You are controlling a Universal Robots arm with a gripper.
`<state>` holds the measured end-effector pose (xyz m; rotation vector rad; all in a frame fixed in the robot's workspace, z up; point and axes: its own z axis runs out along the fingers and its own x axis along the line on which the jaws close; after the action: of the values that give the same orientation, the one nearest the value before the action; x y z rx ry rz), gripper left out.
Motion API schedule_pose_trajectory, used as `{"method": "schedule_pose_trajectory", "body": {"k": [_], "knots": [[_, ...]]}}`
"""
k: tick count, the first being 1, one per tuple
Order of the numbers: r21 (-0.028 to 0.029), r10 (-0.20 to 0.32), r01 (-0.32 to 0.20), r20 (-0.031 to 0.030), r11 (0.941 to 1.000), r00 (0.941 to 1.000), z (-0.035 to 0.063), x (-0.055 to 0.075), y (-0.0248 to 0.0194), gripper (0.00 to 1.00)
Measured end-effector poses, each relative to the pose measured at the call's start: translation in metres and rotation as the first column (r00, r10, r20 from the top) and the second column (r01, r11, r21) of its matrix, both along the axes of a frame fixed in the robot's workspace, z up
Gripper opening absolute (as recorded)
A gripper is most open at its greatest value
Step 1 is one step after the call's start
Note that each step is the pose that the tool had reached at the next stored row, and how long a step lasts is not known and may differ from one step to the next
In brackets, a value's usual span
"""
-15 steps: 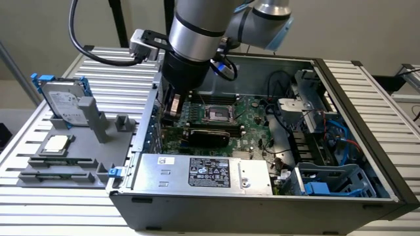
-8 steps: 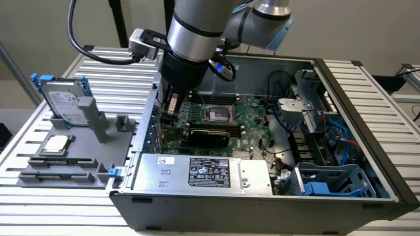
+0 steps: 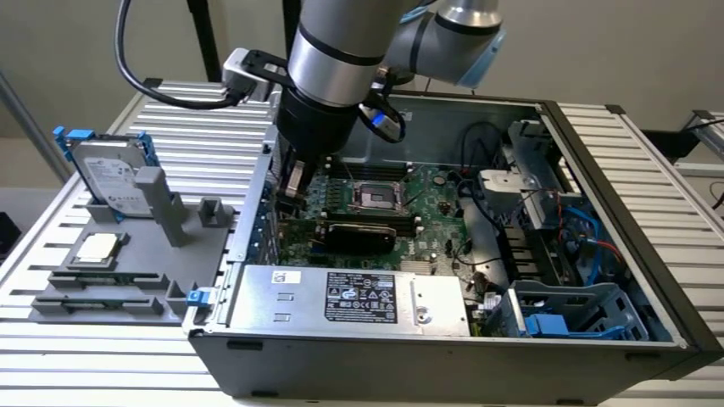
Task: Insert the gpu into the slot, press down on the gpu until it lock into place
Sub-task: 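Press down on the gpu until it lock into place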
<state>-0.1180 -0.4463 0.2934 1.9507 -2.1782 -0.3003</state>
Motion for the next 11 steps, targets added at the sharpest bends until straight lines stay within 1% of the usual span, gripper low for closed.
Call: {"method": "schedule_pose_trajectory", "body": {"k": [3, 8, 11], "knots": [[-0.0001, -0.018, 0.018, -0.0018, 0.9998, 0.9998, 0.0000, 0.0000, 0.0000, 0.11], [-0.0010, -0.038, 0.038, -0.0114, 0.9993, 0.9992, 0.0000, 0.0000, 0.0000, 0.11], [-0.0021, -0.047, 0.047, -0.0185, 0.9989, 0.9987, 0.0000, 0.0000, 0.0002, 0.11]]}}
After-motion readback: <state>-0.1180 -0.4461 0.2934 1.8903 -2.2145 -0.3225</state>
